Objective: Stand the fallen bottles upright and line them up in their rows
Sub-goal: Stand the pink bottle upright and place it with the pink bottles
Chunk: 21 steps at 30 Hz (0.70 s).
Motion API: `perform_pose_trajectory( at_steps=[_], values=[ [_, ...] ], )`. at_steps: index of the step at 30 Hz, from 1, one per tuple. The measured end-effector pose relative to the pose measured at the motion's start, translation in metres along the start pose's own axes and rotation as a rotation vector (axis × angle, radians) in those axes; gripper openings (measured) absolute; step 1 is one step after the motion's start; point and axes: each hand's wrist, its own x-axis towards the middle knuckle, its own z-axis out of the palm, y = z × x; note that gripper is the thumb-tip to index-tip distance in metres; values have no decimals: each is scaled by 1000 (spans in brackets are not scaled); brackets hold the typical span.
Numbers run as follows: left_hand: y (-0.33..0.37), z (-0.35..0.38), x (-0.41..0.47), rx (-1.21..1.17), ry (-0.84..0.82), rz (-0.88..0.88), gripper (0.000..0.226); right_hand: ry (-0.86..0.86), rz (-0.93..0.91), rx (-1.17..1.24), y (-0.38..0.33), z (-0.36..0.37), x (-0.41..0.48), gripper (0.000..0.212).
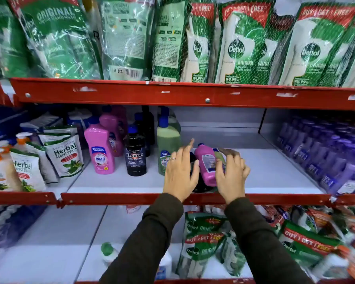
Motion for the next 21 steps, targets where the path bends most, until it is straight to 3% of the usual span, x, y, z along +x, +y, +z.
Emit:
perform_pose_trajectory(
  at_steps=[4,6,10,13,21],
  values=[
    [5,25,25,-133,-311,-340,52,-341,340,14,16,12,29,39],
    [3,36,34,-145,-451,-450,47,-467,408,-13,21,19,36,46],
    [0,47,49,-246,-569,-598,44,-548,411,-56,25,25,47,54],
    [0,53,49,-297,-543,-627,42,-499,418,-15,27,28,43,54],
    [-2,45,34,-727,-279,-612,44,-210,416,520,6,16,26,33]
  ],
)
